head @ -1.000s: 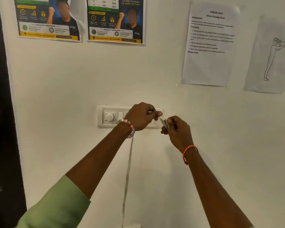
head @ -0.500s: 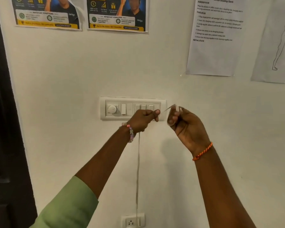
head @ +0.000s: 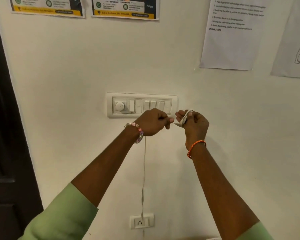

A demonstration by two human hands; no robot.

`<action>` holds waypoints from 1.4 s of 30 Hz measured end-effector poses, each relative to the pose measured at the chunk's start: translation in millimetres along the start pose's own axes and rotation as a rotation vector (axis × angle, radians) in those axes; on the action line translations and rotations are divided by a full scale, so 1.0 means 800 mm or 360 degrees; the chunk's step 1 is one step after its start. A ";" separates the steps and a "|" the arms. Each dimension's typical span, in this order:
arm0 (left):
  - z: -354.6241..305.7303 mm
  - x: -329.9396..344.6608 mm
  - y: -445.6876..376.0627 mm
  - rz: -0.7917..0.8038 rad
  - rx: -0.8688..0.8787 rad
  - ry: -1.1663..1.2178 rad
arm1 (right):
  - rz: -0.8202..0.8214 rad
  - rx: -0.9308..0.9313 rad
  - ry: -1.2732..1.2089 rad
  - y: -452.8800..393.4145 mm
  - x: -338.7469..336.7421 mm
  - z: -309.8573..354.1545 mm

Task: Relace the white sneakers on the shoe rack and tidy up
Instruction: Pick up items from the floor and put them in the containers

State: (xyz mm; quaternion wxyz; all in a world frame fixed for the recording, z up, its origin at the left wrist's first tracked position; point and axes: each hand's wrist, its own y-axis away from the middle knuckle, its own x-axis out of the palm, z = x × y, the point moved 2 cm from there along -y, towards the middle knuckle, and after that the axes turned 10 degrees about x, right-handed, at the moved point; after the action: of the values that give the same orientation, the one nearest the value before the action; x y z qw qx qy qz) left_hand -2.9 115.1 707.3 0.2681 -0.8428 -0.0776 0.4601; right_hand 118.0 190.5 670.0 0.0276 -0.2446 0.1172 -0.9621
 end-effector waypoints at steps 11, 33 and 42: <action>0.023 -0.025 -0.014 -0.0225 -0.0031 0.0154 | 0.0660 0.0077 0.0735 0.053 -0.008 0.017; 0.021 -0.007 0.014 -0.0035 -0.0026 0.0308 | 0.0035 0.0332 0.0707 0.017 -0.012 -0.016; 0.048 -0.009 0.009 -0.0372 -0.0108 0.0276 | 0.0843 0.0534 0.1016 0.058 -0.009 -0.002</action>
State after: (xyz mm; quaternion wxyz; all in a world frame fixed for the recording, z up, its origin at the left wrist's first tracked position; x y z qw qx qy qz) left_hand -39.3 120.8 691.9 0.2968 -0.8732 -0.1673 0.3484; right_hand 123.7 146.4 654.1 0.2748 0.1108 0.0207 -0.9549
